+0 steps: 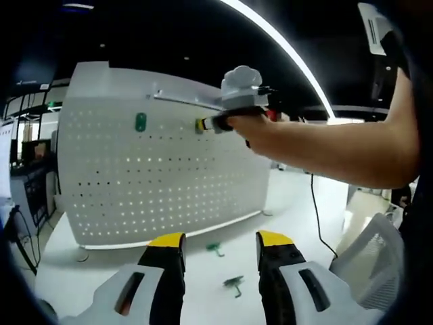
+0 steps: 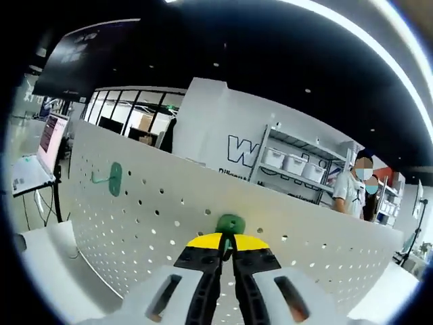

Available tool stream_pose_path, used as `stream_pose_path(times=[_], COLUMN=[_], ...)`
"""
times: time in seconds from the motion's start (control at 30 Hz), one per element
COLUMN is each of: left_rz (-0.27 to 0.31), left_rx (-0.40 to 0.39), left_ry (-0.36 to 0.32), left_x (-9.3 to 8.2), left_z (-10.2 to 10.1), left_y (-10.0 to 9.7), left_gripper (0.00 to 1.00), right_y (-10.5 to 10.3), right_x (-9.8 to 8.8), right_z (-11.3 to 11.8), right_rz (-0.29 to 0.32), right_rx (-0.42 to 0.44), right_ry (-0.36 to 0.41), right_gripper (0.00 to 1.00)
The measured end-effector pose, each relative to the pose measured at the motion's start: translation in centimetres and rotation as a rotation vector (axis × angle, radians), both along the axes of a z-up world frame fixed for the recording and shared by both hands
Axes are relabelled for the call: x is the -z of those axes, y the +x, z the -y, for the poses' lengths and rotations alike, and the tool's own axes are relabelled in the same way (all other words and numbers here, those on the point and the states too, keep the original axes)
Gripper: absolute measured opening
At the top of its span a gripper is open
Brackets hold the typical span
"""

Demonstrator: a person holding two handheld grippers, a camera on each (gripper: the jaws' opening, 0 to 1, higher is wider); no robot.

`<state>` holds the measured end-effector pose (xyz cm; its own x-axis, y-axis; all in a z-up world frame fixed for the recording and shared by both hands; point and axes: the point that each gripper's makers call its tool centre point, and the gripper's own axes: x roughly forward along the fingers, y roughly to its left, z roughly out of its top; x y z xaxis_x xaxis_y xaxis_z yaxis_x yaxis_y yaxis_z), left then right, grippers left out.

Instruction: Insert the hook assembly into the mounting plate slot until the hook locks in place.

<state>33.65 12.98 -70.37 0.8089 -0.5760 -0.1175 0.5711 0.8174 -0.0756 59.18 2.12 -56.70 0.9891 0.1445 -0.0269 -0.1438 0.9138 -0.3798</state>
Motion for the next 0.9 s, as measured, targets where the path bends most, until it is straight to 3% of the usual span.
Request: stream_pose_path(times=[0.17, 0.33, 0.43, 0.9], left_rz=[0.001, 0.006, 0.009, -0.002], left_rx=[-0.016, -0.016, -0.012, -0.013], left_ry=[-0.012, -0.011, -0.007, 0.027], left_x=[-0.2, -0.2, -0.3, 0.3], left_z=[-0.6, -0.5, -0.3, -0.1], left_y=[0.0, 0.1, 0.1, 0.0], left_gripper=[0.42, 0.42, 0.42, 0.42], right_y=[0.0, -0.1, -0.3, -1.4], right_x=[0.1, 0.1, 0.1, 1.3], right_z=[-0.1, 0.1, 0.1, 0.9], right_rz=[0.01, 0.01, 0.008, -0.027], right_rx=[0.015, 0.007, -0.018, -0.061], right_ry=[-0.059, -0.048, 0.013, 0.086], right_gripper=[0.04, 0.04, 0.05, 0.1])
